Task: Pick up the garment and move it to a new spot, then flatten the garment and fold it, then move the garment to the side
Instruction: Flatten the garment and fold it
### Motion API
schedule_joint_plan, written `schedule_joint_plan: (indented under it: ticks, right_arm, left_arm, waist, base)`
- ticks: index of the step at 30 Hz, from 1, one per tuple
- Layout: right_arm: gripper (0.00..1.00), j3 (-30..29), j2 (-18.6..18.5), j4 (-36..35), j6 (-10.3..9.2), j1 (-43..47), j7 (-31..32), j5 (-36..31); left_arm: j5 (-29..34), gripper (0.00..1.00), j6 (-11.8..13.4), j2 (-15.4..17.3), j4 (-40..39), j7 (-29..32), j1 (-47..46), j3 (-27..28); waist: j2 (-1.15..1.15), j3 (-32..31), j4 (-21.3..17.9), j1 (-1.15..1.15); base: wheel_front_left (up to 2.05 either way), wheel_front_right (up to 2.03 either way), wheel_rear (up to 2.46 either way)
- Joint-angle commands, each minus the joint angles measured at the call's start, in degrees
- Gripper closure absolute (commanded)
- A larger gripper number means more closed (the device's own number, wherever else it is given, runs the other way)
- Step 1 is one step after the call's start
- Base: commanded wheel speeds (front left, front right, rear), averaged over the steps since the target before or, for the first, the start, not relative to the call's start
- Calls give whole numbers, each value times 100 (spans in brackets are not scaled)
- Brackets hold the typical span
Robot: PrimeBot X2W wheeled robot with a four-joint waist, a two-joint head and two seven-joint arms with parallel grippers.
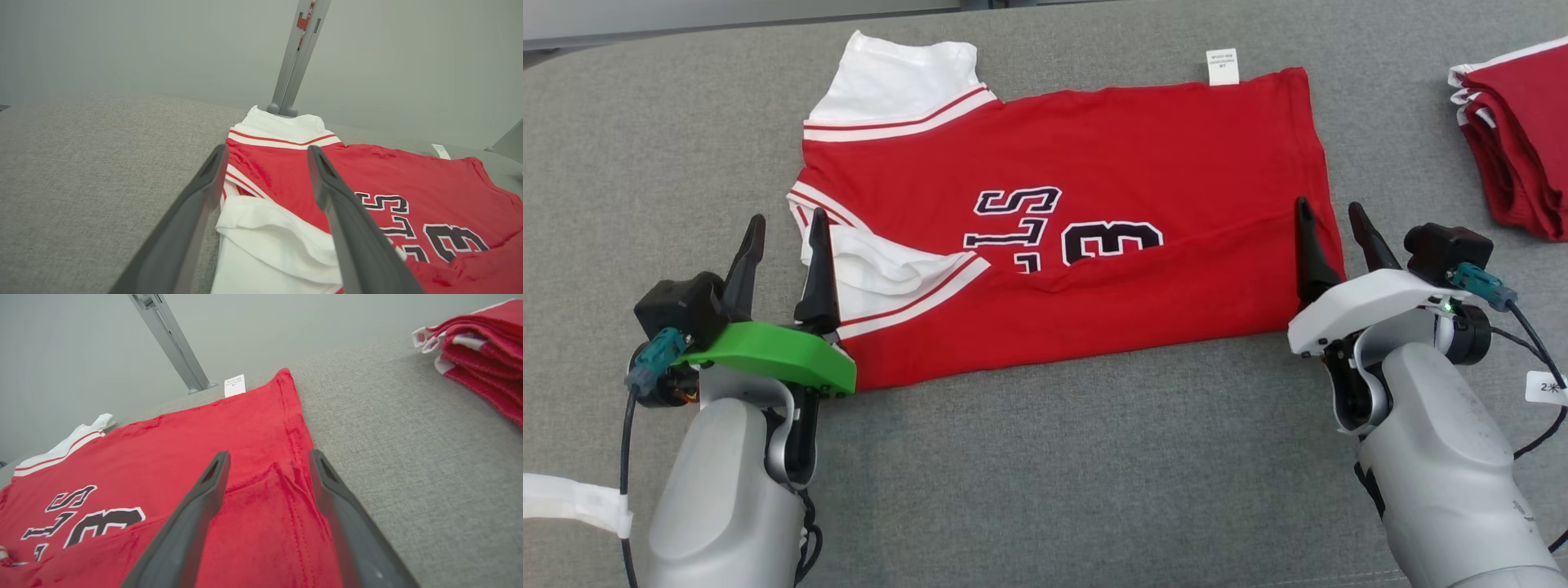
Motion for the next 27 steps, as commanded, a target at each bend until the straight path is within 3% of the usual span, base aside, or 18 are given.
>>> schedule_joint_plan:
  ticks: [1, 9, 17, 22, 27]
  right_arm:
    - [0, -22, -53, -115, -1, 101, -44, -65]
    - [0, -301, -80, -1196, -1, 856, -36, -399]
    - [0, -407, 33, -1970, -1, 1728, 18, -617]
    - [0, -445, 81, -2227, -1, 1950, 149, -603]
    - [0, -430, 106, -2403, -1, 1965, 228, -626]
  left_arm:
    - [73, 0, -27, 22, -81, -16, 151, 35]
    - [42, 0, -35, 253, -511, -7, 878, 10]
    - [-119, 0, -38, 517, -773, 846, 1653, -181]
    - [-326, 0, 65, 446, -866, 1380, 1898, -217]
    - [-433, 0, 206, 390, -810, 1490, 1795, -108]
  waist:
    - [0, -73, 30, 0]
    - [0, -372, 121, 0]
    - [0, -538, 130, 0]
    - [0, -484, 74, 0]
    - [0, -376, -22, 0]
  base:
    - [0, 0, 0]
    - [0, 0, 0]
    - [0, 0, 0]
    - [0, 0, 0]
    - [0, 0, 0]
